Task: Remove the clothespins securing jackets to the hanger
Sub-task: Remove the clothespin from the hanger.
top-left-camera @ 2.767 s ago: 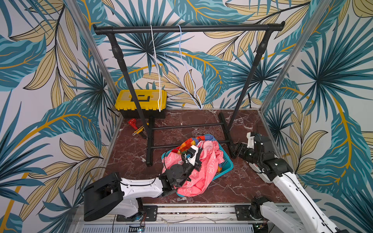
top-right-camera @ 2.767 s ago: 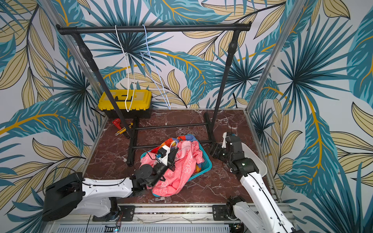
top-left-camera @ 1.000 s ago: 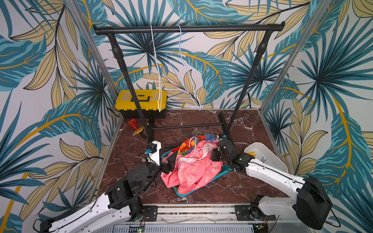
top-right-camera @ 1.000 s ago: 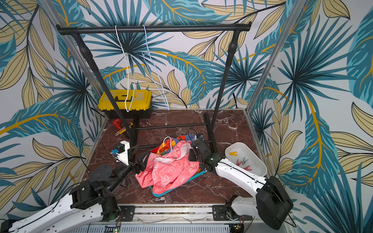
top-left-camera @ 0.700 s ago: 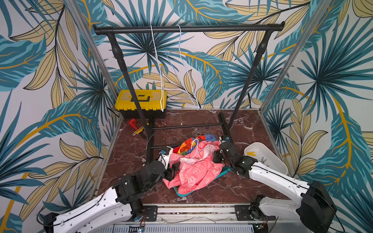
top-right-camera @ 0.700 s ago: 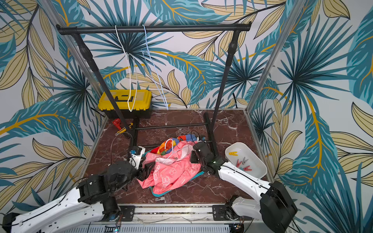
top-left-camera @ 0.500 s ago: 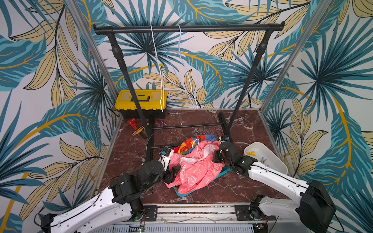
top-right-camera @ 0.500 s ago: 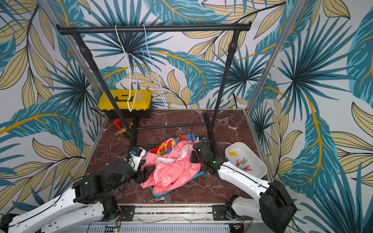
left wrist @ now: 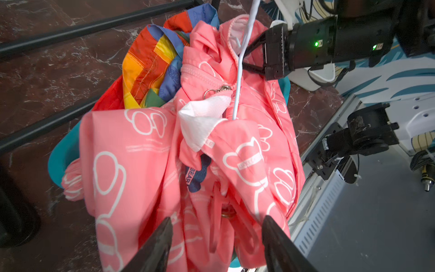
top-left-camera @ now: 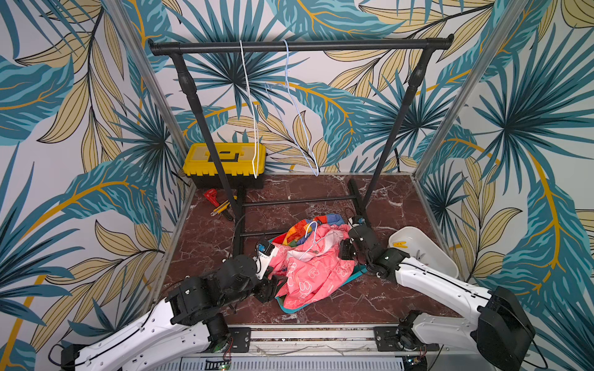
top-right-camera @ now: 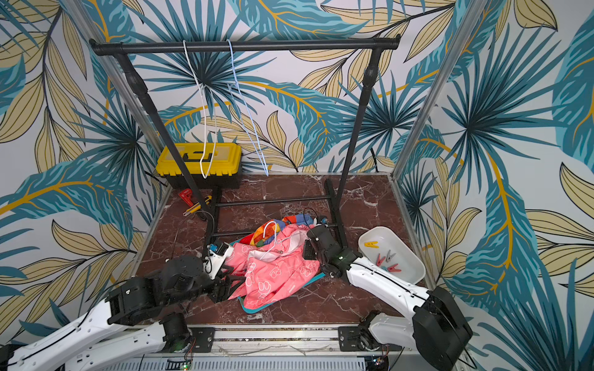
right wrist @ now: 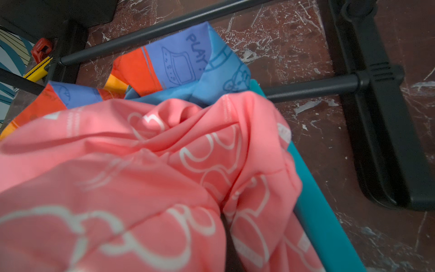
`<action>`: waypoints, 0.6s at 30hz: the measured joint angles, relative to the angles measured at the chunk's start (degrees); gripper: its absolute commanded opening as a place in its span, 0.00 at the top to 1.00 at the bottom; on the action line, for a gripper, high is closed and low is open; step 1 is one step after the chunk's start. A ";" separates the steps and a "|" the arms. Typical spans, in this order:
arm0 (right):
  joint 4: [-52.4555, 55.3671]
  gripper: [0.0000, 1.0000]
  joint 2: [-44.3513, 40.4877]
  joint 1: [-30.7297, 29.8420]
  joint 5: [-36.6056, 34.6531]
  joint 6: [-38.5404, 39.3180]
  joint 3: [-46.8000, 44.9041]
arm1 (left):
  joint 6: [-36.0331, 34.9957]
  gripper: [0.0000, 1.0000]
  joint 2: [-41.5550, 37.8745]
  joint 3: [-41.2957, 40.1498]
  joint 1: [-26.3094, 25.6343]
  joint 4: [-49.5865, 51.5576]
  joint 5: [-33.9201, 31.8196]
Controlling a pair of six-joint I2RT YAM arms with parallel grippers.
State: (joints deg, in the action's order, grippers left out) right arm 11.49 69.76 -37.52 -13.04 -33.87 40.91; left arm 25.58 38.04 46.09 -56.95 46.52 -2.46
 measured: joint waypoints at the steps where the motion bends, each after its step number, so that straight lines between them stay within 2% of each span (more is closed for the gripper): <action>1: 0.04 1.00 0.00 0.00 0.00 0.00 0.02 | -0.22 0.47 0.28 0.00 0.00 0.09 0.15; 18: 0.37 1.00 0.20 0.04 0.09 -0.31 0.35 | -1.90 0.77 0.52 0.00 0.28 0.20 1.92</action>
State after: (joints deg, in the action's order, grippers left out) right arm 11.86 69.95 -37.47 -12.95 -34.17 41.25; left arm 23.68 38.57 46.09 -56.66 46.72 -0.54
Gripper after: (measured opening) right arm 0.048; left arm 0.273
